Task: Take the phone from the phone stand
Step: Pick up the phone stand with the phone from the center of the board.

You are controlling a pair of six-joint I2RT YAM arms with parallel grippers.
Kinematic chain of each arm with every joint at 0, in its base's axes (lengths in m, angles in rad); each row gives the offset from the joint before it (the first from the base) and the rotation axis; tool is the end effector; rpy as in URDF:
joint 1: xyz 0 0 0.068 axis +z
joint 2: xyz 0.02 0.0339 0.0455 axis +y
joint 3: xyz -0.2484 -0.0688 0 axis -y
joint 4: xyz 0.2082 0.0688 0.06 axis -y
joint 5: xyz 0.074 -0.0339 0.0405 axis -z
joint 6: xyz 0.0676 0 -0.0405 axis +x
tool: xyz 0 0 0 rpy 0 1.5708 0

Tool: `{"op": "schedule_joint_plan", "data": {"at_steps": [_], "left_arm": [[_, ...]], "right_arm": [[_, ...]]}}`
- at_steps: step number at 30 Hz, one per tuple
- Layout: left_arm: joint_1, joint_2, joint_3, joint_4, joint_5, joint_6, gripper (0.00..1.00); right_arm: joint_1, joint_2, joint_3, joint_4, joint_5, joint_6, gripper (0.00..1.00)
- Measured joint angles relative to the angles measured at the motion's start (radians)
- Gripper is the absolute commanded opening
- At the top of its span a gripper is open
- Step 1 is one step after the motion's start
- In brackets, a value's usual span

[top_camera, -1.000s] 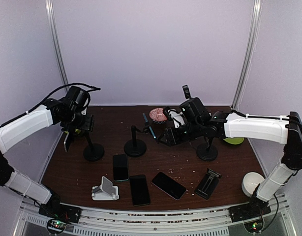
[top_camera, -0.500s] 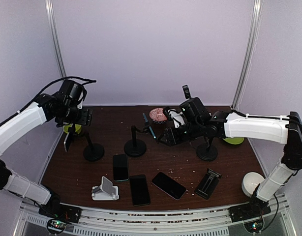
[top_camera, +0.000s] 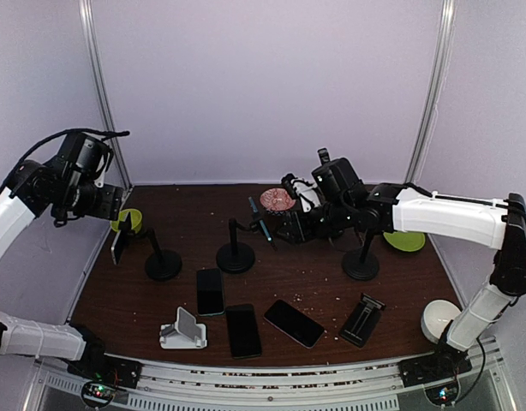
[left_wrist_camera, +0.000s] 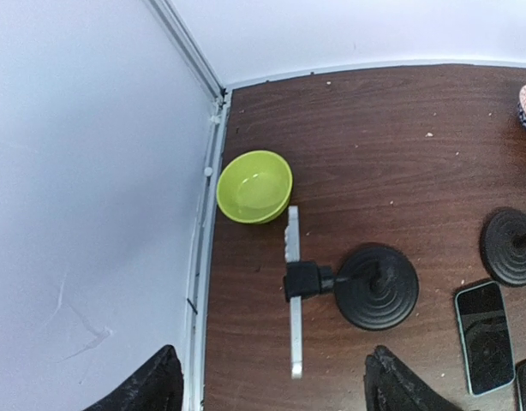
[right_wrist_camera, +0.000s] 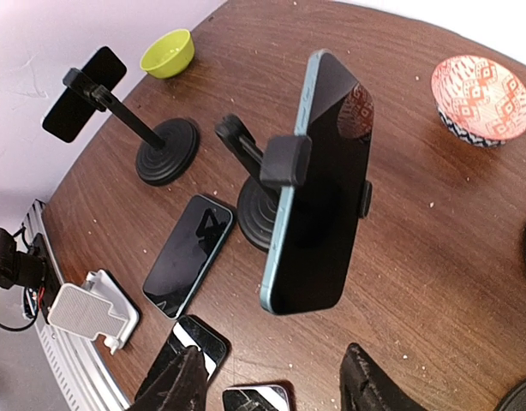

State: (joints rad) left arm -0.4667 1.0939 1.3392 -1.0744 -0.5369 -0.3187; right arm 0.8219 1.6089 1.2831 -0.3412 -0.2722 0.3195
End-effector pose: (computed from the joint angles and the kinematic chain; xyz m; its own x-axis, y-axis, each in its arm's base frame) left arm 0.1786 -0.0513 0.3456 -0.6498 0.0259 -0.7597 -0.1322 0.9803 0.1465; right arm 0.2285 0.2725 0.2659 -0.6666 -0.2728 -0.6937 -0.6740 0.6180 0.4047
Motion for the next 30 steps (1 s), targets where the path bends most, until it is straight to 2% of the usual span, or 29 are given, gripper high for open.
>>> {"op": "schedule_joint_plan", "data": {"at_steps": [9,11,16,22,30], "left_arm": [[0.000,-0.143,-0.099,-0.171,-0.034,-0.028,0.78],[0.005,-0.147,-0.119,-0.190,-0.019,-0.034,0.81],[0.061,-0.138,-0.156,-0.207,0.063,-0.035,0.83],[0.153,-0.073,-0.168,-0.203,0.156,-0.017,0.81],[0.175,0.048,-0.207,-0.122,0.225,-0.004,0.76]], "right_arm": [[0.000,0.011,0.037,-0.004,-0.013,-0.002,0.54],[0.000,0.011,0.037,-0.005,-0.017,-0.001,0.54],[0.000,0.011,0.037,-0.005,-0.019,0.002,0.54],[0.000,-0.001,0.012,0.002,-0.019,0.006,0.54],[0.000,-0.046,-0.039,0.010,-0.019,0.009,0.54]]}}
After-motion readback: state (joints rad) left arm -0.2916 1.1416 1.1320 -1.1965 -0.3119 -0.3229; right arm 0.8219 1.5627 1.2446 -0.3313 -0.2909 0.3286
